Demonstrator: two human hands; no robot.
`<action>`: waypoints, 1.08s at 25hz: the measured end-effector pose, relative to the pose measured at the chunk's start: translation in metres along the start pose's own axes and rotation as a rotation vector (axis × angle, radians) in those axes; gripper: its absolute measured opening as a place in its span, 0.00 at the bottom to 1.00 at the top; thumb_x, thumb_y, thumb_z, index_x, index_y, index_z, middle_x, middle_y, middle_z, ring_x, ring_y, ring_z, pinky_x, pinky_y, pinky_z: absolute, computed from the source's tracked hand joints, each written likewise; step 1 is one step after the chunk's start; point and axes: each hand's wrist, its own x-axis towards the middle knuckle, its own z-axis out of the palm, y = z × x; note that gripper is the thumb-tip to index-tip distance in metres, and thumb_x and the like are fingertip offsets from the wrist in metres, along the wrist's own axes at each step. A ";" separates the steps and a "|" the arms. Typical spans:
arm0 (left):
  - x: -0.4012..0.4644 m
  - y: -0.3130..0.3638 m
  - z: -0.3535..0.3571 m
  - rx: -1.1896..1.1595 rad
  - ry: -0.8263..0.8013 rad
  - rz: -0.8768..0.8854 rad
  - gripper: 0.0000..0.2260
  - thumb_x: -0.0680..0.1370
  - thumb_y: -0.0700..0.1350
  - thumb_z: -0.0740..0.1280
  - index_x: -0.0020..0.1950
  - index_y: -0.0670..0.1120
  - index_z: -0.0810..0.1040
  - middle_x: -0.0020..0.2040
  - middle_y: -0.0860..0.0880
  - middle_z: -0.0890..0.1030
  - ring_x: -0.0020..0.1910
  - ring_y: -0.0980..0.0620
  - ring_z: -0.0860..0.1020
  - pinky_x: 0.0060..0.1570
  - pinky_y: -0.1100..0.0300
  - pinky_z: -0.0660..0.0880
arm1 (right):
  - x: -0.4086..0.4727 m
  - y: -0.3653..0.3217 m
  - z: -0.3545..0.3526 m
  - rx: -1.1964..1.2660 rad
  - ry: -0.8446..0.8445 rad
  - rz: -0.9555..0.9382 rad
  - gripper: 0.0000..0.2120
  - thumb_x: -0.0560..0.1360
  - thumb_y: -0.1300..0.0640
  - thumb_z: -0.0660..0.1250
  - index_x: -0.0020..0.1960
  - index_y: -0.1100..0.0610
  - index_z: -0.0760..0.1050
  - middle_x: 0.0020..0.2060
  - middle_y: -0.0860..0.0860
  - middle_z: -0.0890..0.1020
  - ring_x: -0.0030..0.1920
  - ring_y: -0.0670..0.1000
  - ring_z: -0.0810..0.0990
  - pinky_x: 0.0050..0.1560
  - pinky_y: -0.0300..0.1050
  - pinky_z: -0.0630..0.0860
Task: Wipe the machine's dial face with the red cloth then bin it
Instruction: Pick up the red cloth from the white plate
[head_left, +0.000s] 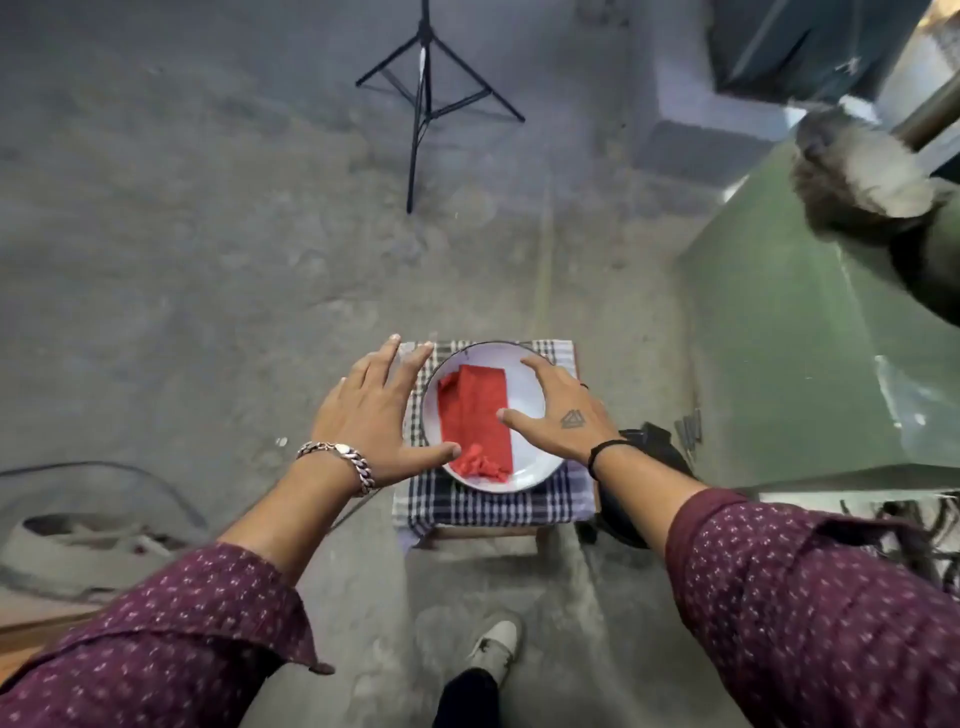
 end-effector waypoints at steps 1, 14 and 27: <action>0.002 -0.008 0.009 -0.014 -0.015 -0.011 0.59 0.63 0.83 0.65 0.88 0.63 0.48 0.91 0.47 0.51 0.86 0.41 0.57 0.79 0.37 0.65 | 0.011 0.001 0.019 0.045 -0.020 0.018 0.44 0.76 0.28 0.71 0.86 0.40 0.61 0.81 0.52 0.74 0.75 0.62 0.78 0.71 0.61 0.78; 0.024 -0.021 0.040 -0.078 0.029 -0.071 0.52 0.69 0.76 0.68 0.88 0.64 0.50 0.90 0.49 0.51 0.86 0.41 0.56 0.78 0.37 0.66 | 0.060 -0.025 0.086 0.956 0.090 0.507 0.06 0.74 0.55 0.71 0.45 0.57 0.85 0.42 0.53 0.89 0.47 0.58 0.86 0.50 0.53 0.85; 0.080 0.364 -0.134 -0.030 0.215 0.685 0.53 0.70 0.78 0.66 0.88 0.65 0.45 0.91 0.49 0.49 0.87 0.42 0.54 0.81 0.39 0.65 | -0.180 0.085 -0.297 1.432 0.625 0.130 0.31 0.82 0.76 0.58 0.75 0.48 0.77 0.58 0.58 0.89 0.54 0.56 0.89 0.57 0.54 0.88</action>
